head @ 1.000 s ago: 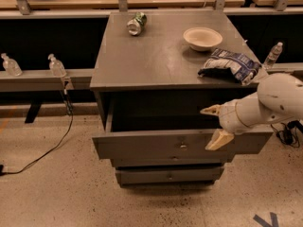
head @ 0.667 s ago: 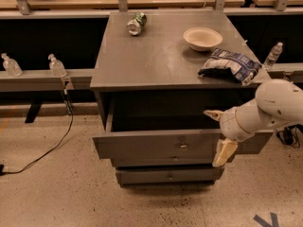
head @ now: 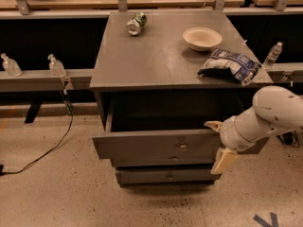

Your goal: Open top drawer

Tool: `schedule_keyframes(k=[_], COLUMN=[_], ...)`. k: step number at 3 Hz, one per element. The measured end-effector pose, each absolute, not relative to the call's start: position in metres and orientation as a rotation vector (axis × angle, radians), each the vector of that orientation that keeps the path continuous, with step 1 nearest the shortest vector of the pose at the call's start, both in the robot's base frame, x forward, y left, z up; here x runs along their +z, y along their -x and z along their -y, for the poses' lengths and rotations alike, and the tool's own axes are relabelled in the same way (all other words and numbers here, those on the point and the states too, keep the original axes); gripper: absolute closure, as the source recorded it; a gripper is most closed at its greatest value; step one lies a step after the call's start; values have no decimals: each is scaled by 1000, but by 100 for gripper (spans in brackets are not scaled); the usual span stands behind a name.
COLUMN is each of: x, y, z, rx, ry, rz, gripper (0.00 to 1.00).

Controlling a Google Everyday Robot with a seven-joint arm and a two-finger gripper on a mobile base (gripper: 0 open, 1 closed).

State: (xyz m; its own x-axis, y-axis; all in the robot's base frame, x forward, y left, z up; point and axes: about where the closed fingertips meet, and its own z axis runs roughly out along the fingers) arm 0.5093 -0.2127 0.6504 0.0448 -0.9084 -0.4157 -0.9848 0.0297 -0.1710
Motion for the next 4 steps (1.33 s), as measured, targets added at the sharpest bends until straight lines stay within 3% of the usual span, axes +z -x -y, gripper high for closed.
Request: schedule_keyframes(k=[4], x=[672], y=[-409], z=[205], rx=[283], ry=[1762], rz=[-2089], gripper=[15])
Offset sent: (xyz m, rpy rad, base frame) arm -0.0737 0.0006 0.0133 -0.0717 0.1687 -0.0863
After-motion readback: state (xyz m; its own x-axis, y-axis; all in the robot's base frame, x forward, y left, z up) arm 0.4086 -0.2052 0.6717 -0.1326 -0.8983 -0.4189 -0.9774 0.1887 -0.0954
